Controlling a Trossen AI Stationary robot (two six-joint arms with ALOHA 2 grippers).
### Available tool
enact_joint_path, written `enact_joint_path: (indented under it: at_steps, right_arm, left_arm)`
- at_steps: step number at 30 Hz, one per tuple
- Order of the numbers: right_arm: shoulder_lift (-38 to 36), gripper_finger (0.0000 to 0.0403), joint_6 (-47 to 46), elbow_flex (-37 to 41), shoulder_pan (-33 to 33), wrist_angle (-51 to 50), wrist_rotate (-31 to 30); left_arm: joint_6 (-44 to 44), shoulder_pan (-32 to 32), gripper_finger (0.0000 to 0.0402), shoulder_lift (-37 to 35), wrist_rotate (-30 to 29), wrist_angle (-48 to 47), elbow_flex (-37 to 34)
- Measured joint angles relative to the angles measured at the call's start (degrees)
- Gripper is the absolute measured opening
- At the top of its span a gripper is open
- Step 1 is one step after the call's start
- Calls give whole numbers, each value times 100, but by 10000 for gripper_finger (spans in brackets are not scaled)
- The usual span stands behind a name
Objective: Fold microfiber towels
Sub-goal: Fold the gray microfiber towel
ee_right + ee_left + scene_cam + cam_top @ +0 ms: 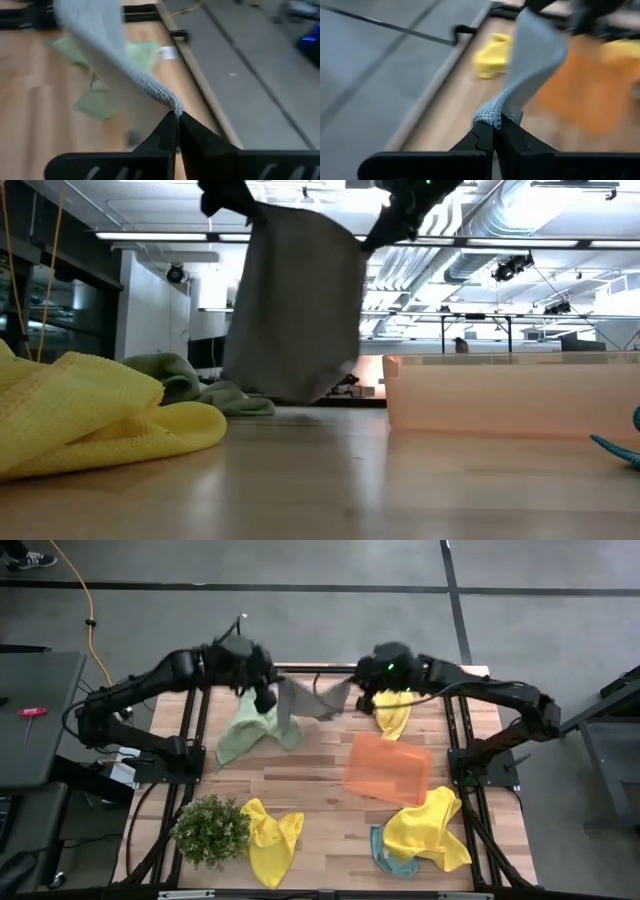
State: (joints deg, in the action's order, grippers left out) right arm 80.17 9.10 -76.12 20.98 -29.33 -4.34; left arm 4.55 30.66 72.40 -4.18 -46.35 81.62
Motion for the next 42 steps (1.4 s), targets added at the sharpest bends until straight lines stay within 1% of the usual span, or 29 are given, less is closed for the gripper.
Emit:
enact_joint_path:
  at_steps: [5,7,9,12,17,20,23,29,33,37,42]
  right_arm:
    - [-212,0,-3,0,658,86,-43]
    - [-233,0,-7,-36,841,155,-30]
    - [-225,0,-4,-189,967,115,-16]
    - [-199,0,33,-496,1046,106,-15]
    - [-151,0,122,-734,1031,-205,65]
    - [-78,0,121,-625,953,-526,135]
    - [56,0,106,-364,800,-849,136]
    - [213,0,-262,433,312,-878,169]
    - [209,0,-569,931,-114,-773,447]
    - [209,0,-832,1269,-500,-620,592]
    - [206,0,-1170,1327,-789,-607,652]
  left_arm:
    - [1497,812,0,785,-463,-454,1256]
    - [2097,1043,0,1020,-587,-529,1624]
    - [2535,1183,0,1166,-649,-548,1849]
    - [2726,1284,0,1236,-624,-602,1948]
    - [2502,1261,0,1234,-138,-1077,1909]
    - [2321,1067,0,1226,-79,-1120,1597]
    - [2206,917,0,1226,-32,-1110,1076]
    - [1555,420,0,1230,124,-700,-467]
    - [999,-8,0,1233,271,-646,-1236]
    - [585,-512,0,1233,271,-615,-1700]
    - [179,-1040,0,1233,261,-658,-1844]
